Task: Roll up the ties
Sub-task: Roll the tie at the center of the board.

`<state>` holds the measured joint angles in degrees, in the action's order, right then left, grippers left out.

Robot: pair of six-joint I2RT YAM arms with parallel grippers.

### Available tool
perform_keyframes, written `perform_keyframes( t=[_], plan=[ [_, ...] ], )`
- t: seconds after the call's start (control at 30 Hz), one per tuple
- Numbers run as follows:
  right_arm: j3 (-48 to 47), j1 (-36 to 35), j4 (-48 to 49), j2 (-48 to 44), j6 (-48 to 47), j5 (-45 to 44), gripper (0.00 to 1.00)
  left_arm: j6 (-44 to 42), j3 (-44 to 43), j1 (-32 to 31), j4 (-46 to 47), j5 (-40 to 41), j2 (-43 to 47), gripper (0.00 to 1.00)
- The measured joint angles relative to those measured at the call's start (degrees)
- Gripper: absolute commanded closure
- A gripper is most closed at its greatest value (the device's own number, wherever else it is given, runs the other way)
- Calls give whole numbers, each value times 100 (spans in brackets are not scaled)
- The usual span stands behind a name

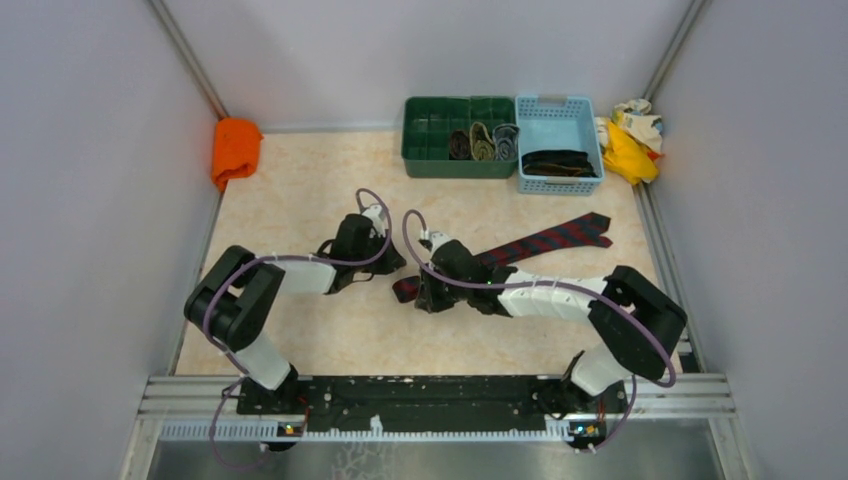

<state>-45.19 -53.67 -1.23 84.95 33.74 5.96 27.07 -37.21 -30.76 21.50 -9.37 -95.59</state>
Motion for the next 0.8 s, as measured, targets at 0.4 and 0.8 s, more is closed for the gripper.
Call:
perform_keyframes(
  t=[0.4,0.8],
  plan=[
    [590,-17,1209,901,402,138,100,52,46,0,70,-317,-31,100],
    [334,-20,2116,1517,595,122,100,184,133,0,144,-487,-13,100]
  ],
)
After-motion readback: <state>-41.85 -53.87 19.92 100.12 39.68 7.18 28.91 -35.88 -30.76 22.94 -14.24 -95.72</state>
